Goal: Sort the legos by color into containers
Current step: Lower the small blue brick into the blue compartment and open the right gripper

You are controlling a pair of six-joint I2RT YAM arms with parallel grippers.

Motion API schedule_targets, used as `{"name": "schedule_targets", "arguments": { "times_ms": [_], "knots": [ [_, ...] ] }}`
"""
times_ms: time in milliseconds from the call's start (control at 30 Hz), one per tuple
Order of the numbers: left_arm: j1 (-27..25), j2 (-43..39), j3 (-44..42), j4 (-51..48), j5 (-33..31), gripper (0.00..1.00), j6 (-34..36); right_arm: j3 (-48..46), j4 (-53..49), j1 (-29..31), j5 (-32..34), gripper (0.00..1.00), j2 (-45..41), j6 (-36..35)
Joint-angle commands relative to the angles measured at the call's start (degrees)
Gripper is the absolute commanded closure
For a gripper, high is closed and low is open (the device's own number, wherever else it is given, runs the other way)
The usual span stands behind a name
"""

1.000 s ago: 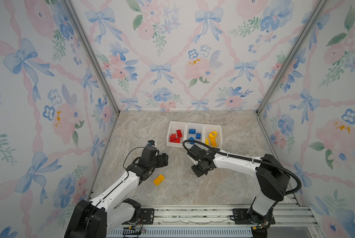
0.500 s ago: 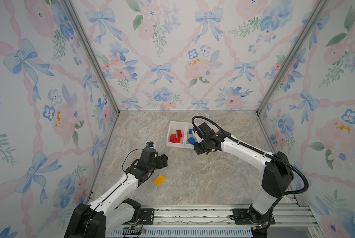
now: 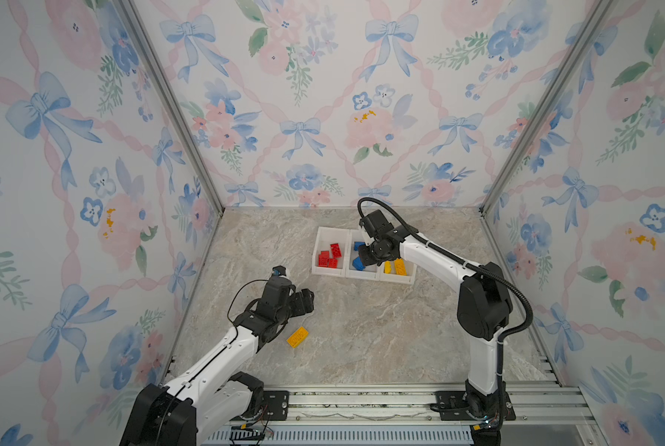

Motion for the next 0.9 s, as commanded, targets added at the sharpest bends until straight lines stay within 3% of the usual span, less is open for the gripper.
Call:
{"name": "schedule_targets", "arguments": {
  "times_ms": [0,433,700,867],
  "knots": [
    [0.39,-1.01,-0.55,0.29,-0.72,0.13,-1.05,4.76,-1.04,-1.23,-0.57,0.74,3.73,-1.31],
    [0.33,-2.71,-1.23,0.12,-1.33,0.12,-3.17,17.58,-6.70,-3.36,-0.37,0.72,14.55,-2.16],
    [0.36,-4.08,-1.87,-0.12,-1.37,0.12,-3.98,19.66,-8.18,-3.46,-0.22,0.55,15.96,-2.02],
    [0.39,-4.12,-1.98,-0.23,-1.22,0.11,-3.72,19.91,-8.35,-3.46,-0.22,0.51,15.45,-1.98]
  ]
}}
